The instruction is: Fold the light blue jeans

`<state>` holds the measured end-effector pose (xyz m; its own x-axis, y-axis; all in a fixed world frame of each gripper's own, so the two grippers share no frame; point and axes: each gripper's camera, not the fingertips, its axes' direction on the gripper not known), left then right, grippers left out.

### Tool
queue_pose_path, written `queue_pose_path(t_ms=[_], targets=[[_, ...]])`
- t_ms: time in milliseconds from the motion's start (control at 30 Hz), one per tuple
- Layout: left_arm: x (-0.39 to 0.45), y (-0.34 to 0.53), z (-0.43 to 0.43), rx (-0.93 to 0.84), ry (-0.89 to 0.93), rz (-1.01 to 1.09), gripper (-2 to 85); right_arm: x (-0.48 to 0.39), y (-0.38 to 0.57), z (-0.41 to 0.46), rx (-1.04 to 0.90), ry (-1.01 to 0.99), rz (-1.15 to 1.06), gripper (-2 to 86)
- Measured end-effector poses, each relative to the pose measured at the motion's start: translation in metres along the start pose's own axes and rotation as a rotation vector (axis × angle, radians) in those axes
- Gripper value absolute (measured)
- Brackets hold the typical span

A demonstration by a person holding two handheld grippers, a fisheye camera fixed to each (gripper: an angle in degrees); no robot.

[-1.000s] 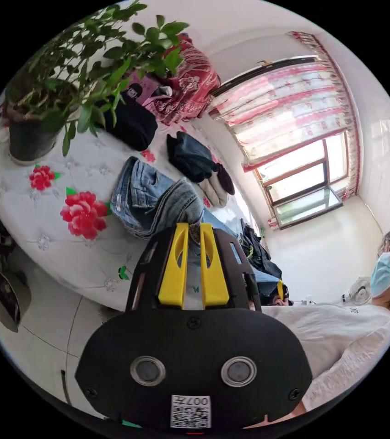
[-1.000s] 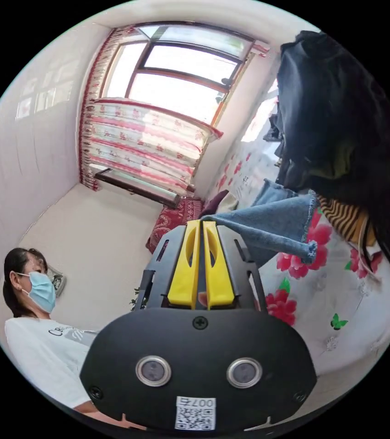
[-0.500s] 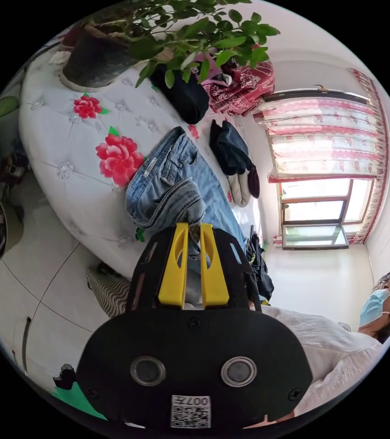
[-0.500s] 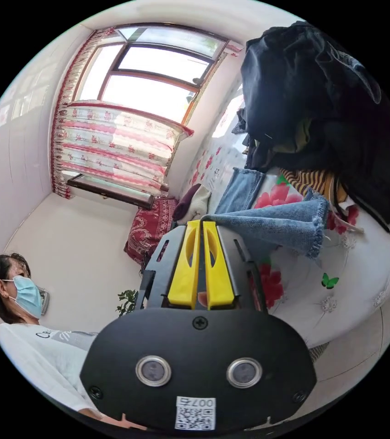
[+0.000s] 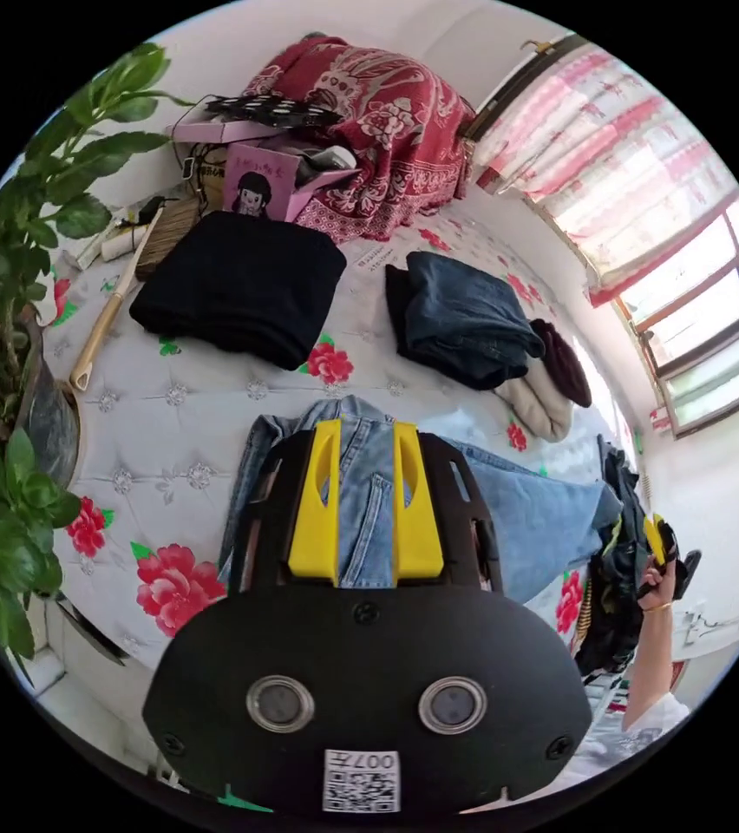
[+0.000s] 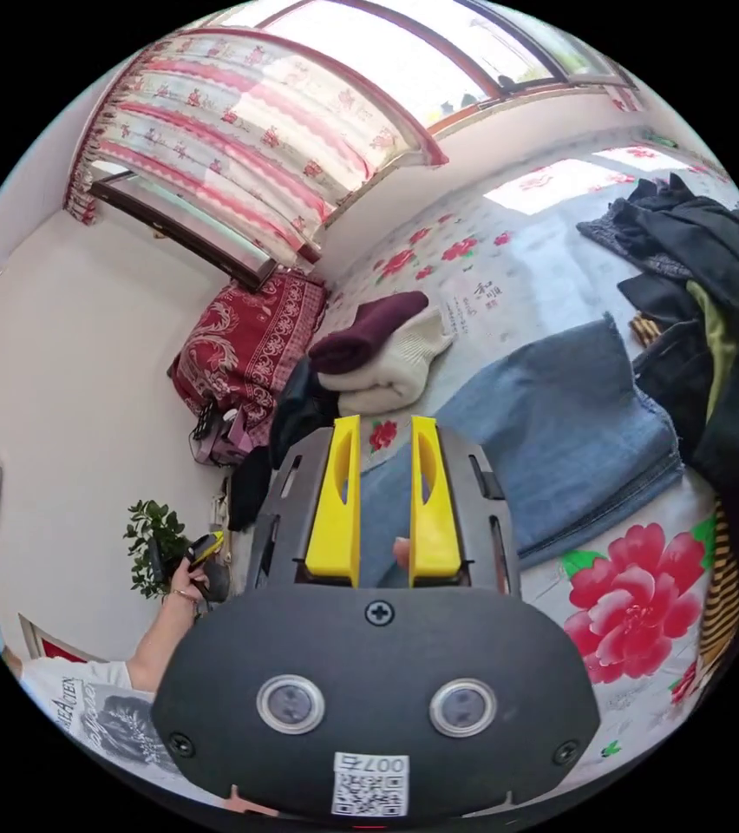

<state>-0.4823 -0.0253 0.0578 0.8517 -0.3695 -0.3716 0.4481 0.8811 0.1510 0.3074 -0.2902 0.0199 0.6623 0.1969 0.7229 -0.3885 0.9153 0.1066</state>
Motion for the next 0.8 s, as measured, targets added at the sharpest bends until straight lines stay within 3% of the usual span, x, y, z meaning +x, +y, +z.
queue_pose_path(t_ms=[167, 400, 533, 633, 800], targets=[[0.022, 0.068, 0.027, -0.095, -0.082, 0.183, 9.9, 0.003, 0.114, 0.111, -0.409, 0.009, -0.172, 5.6], [0.076, 0.072, 0.086, -0.209, -0.312, 0.448, 11.1, -0.042, 0.169, 0.215, -0.679, -0.067, -0.416, 6.8], [0.096, 0.043, 0.115, -0.345, -0.373, 0.423, 9.2, -0.069, 0.162, 0.279, -0.763, 0.038, -0.526, 2.6], [0.096, 0.037, 0.111, -0.364, -0.474, 0.423, 5.9, -0.077, 0.166, 0.276, -0.815, -0.097, -0.586, 0.4], [0.062, 0.057, 0.093, -0.388, -0.444, 0.227, 4.9, -0.097, 0.200, 0.254, -0.823, -0.282, -0.609, -0.1]])
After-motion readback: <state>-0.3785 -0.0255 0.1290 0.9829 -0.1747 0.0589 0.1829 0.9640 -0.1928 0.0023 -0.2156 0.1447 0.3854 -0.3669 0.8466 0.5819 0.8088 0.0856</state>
